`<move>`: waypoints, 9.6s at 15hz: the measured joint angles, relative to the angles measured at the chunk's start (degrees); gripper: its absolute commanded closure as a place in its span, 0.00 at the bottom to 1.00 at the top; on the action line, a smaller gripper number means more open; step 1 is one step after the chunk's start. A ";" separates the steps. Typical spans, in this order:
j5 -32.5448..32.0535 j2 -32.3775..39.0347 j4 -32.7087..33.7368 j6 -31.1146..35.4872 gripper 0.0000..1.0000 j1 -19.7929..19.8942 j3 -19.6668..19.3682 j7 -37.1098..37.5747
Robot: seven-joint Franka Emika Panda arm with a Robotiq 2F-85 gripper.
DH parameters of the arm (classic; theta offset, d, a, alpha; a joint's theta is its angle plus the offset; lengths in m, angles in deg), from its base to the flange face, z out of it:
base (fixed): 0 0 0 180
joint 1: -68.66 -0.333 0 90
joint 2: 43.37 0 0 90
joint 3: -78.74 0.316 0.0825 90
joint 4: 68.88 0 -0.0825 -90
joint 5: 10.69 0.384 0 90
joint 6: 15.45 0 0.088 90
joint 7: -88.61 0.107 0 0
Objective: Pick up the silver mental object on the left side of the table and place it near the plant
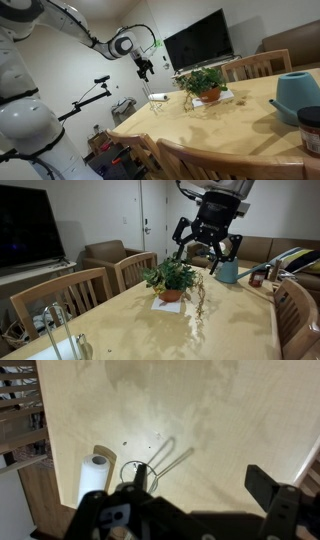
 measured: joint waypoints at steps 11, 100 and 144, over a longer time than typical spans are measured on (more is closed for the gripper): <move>0.91 6.10 3.75 -1.05 0.00 2.40 6.19 -4.02; -7.72 41.67 47.10 -15.72 0.98 -6.42 14.36 -27.91; -18.37 18.15 22.24 -14.48 0.98 0.25 9.27 1.38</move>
